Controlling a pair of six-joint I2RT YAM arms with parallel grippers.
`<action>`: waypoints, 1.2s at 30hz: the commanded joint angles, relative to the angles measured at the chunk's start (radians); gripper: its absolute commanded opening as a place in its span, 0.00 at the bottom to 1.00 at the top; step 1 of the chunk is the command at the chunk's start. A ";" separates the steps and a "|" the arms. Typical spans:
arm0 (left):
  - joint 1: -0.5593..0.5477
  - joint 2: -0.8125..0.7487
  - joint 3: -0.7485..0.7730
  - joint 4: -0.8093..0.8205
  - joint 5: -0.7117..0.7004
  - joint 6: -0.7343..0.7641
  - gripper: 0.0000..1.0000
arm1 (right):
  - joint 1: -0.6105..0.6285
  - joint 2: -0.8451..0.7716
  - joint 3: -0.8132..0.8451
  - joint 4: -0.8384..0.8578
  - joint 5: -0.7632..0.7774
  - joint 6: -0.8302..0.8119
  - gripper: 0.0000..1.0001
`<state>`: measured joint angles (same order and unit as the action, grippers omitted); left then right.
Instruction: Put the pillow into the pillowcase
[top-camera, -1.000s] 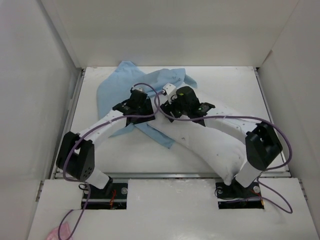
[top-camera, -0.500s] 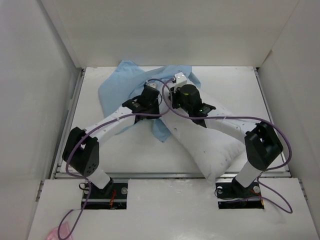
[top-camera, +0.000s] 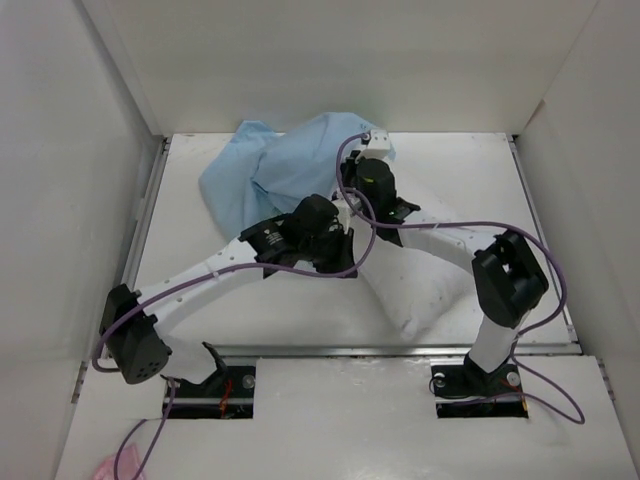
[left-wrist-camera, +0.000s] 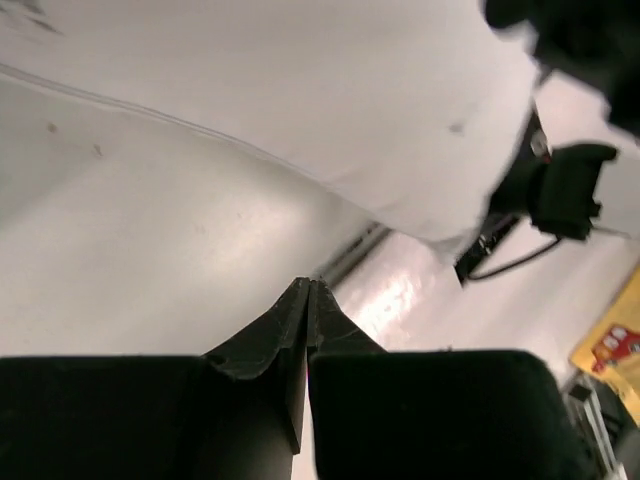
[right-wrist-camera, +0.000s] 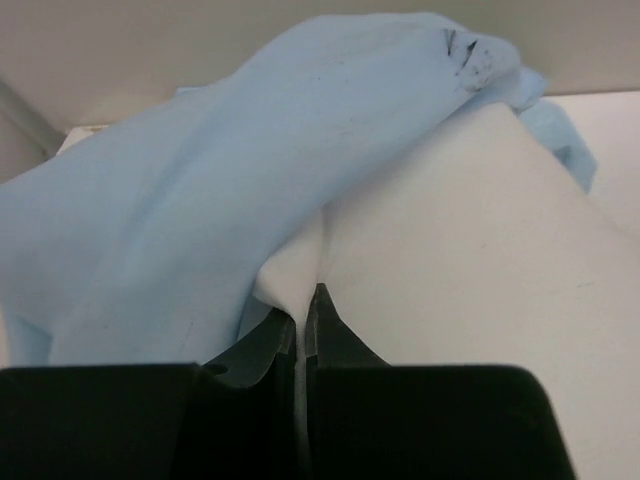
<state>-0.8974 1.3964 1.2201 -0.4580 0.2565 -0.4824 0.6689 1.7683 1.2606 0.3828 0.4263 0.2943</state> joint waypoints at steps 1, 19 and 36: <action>-0.012 -0.074 -0.031 0.018 0.141 0.024 0.00 | 0.001 -0.020 0.025 0.180 0.104 0.112 0.00; 0.422 0.055 -0.275 0.524 -0.250 -0.177 1.00 | -0.026 -0.153 -0.044 0.064 -0.087 0.060 0.00; 0.505 0.406 -0.249 0.920 0.019 -0.183 0.00 | -0.026 -0.173 -0.015 0.019 -0.052 0.078 0.00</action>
<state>-0.3904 1.8091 0.9516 0.3546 0.1574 -0.6811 0.6483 1.6775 1.1820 0.3111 0.3408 0.3477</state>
